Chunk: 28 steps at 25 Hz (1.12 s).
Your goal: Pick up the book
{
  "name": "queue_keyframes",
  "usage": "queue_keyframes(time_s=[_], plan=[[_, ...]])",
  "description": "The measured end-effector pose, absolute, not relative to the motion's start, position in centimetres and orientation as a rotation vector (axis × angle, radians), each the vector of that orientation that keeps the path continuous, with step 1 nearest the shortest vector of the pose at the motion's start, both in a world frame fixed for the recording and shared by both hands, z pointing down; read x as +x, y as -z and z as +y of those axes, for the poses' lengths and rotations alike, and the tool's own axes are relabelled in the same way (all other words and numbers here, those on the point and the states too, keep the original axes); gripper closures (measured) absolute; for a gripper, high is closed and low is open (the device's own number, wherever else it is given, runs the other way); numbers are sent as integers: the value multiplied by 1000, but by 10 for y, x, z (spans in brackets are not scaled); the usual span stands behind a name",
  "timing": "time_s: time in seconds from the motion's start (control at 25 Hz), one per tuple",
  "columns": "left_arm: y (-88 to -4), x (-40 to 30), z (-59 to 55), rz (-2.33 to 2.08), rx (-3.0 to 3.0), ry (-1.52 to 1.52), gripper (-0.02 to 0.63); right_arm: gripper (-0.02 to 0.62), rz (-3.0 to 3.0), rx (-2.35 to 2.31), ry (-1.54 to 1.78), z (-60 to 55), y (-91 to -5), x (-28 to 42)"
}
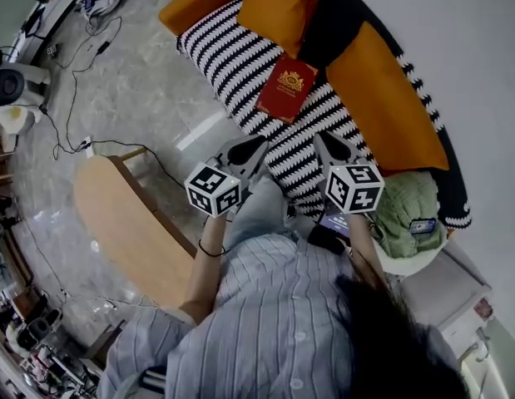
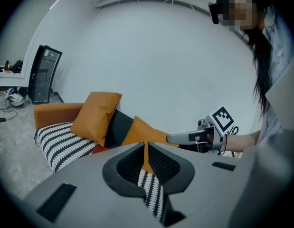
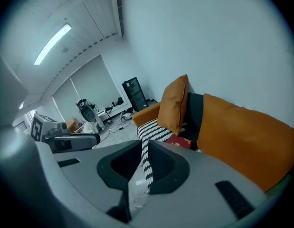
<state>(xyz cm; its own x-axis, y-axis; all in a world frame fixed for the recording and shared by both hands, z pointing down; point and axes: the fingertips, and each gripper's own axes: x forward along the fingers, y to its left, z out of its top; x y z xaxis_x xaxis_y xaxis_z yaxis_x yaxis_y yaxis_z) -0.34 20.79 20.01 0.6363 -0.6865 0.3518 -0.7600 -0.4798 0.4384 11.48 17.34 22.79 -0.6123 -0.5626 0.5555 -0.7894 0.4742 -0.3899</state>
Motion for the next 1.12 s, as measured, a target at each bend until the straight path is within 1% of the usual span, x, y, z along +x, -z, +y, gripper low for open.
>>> queue_keyframes(time_s=[0.28,0.52,0.68,1.0,1.12], plan=[[-251,-39,157,-1085,2224,-216,592,545,-2285,1119,-956,132,-278,98],[-291,-47,113,-1014,2218,-269,591,545,-2188,1174,-1070,101,-321,103],[-323,-53,92,-994,2192,-275,590,545,-2142,1176,-1066,87,-351,104],[-406,-64,55,-940,2138,-351,557,545,-2094,1200,-1163,52,-421,95],[-433,-64,43,-923,2113,-361,516,545,-2072,1172,-1195,44,-449,91]])
